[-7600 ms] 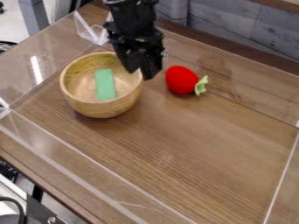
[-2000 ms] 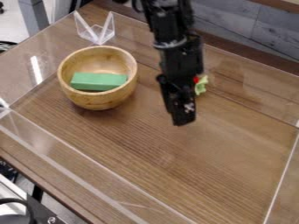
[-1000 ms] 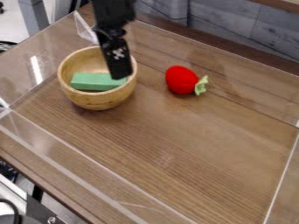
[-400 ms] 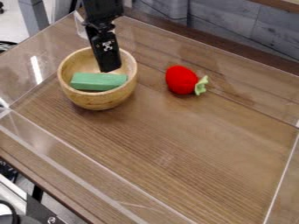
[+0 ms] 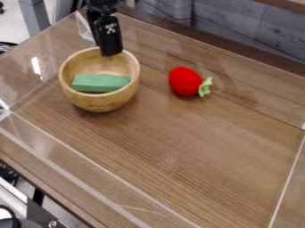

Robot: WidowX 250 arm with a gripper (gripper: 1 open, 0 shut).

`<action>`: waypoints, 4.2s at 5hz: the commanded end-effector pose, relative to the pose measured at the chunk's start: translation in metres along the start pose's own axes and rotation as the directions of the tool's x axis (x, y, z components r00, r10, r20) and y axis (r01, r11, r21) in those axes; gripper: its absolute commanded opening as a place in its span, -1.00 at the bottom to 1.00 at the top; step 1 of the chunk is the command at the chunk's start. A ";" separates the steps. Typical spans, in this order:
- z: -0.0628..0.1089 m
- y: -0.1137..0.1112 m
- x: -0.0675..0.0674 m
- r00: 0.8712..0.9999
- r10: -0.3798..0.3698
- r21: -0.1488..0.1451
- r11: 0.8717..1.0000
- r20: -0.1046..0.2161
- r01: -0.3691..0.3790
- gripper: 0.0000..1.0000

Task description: Remove the green stick from the brown bowl and put it on the table

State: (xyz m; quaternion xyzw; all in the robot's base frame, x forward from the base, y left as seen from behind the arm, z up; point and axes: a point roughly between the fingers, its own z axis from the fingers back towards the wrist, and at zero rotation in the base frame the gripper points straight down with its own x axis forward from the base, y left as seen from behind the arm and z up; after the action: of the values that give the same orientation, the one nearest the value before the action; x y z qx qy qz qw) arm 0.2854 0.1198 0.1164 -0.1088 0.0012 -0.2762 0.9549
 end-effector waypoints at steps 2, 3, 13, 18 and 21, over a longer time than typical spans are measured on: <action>0.014 0.032 0.000 1.000 -0.016 0.038 0.999 -0.006 0.016 1.00; 0.006 0.050 -0.008 0.999 -0.047 0.031 0.998 -0.027 0.047 1.00; -0.053 0.077 -0.027 0.999 0.040 0.007 0.999 -0.033 -0.040 -1.00; -0.089 0.057 -0.010 0.991 0.133 -0.067 0.989 0.010 -0.132 -1.00; -0.102 0.045 -0.020 0.984 0.177 -0.119 0.977 0.008 -0.175 -1.00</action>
State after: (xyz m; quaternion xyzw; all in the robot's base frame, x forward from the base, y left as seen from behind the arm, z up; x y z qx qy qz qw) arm 0.2988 0.1564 0.0206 -0.1439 -0.0052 -0.1918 0.9708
